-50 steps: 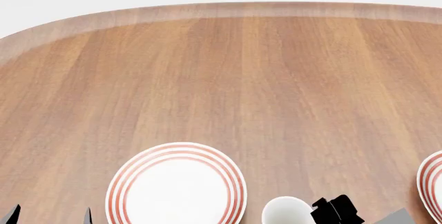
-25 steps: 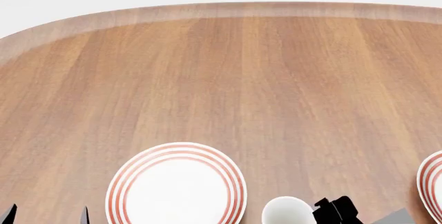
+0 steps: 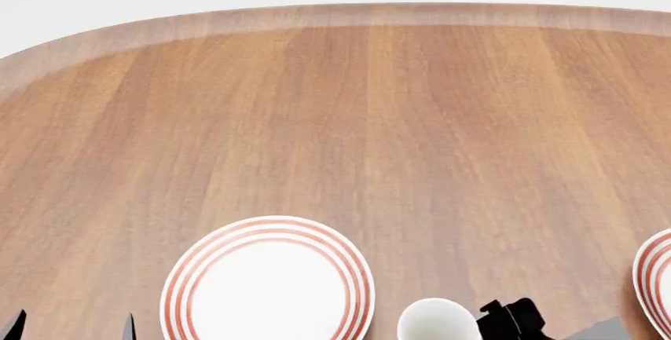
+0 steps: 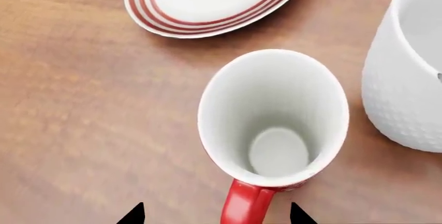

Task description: Put the red mug on the left plate.

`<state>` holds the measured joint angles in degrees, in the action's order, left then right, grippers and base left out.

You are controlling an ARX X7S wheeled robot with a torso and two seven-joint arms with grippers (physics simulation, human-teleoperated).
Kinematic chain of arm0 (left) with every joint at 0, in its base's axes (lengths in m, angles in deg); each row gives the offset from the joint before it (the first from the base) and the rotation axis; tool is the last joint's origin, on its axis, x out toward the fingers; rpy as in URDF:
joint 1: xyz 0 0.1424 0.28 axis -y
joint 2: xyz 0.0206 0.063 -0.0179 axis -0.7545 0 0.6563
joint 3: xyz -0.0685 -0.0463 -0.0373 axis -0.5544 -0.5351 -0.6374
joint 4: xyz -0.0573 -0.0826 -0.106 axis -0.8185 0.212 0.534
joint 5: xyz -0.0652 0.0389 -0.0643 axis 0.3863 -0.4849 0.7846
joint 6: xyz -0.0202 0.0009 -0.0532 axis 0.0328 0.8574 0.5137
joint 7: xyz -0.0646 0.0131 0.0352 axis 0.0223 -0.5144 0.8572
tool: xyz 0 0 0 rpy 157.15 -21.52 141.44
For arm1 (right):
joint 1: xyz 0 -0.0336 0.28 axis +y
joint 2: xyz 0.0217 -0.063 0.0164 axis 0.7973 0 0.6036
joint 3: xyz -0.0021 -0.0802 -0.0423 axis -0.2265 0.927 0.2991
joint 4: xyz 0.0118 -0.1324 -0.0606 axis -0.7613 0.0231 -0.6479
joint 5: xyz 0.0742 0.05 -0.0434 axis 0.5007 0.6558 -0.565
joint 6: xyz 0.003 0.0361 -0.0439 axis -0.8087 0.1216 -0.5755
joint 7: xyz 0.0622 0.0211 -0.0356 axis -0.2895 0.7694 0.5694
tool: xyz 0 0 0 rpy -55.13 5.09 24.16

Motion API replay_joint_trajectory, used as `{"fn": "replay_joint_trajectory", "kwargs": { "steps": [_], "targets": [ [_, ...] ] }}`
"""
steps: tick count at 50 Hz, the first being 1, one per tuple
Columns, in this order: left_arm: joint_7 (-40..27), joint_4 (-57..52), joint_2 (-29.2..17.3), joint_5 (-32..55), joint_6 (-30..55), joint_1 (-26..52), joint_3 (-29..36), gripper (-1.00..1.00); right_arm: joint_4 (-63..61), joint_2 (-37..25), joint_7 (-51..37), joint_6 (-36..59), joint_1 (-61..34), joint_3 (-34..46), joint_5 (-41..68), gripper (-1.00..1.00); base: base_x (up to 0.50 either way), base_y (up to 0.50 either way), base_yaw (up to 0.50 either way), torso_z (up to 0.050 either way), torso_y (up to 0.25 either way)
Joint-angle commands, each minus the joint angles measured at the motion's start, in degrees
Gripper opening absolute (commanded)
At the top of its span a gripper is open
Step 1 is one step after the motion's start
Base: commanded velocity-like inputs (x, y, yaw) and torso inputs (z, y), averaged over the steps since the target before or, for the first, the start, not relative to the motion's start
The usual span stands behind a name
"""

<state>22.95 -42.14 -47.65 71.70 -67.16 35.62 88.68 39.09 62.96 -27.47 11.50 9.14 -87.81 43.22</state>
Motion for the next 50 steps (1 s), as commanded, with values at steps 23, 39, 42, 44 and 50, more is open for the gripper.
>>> {"fn": "replay_joint_trajectory", "kwargs": {
  "steps": [23, 39, 42, 44, 50],
  "targets": [
    [-0.76, -0.01, -0.62, 0.31, -0.18, 0.10, 0.70, 1.00, 8.08, 0.04, 2.17, -2.88, -2.07, 1.16, 0.42, 1.00, 0.00, 0.00, 0.00, 0.000, 0.000],
    [-1.07, -0.29, -1.02, 0.57, -0.27, -0.01, 0.89, 1.00, -1.40, -0.55, -0.29, -2.01, 2.51, 2.20, 2.01, -1.00, 0.00, 0.00, 0.00, 0.000, 0.000],
    [-1.13, -0.32, -1.05, 0.65, -0.26, 0.03, 0.93, 1.00, -5.08, -0.80, -1.05, -1.27, 3.74, 3.24, 2.00, -1.00, 0.00, 0.00, 0.00, 0.000, 0.000],
    [-1.19, -0.32, -1.06, 0.50, -0.29, -0.01, 1.10, 1.00, -6.49, -1.02, -1.39, -1.04, 3.77, 3.62, 1.96, -1.00, 0.00, 0.00, 0.00, 0.000, 0.000],
    [-1.32, -0.54, -1.21, 0.66, -0.23, 0.01, 1.12, 1.00, -18.69, -2.18, -2.60, 0.76, 5.86, 7.03, 1.48, -1.00, 0.00, 0.00, 0.00, 0.000, 0.000]
  ]
}}
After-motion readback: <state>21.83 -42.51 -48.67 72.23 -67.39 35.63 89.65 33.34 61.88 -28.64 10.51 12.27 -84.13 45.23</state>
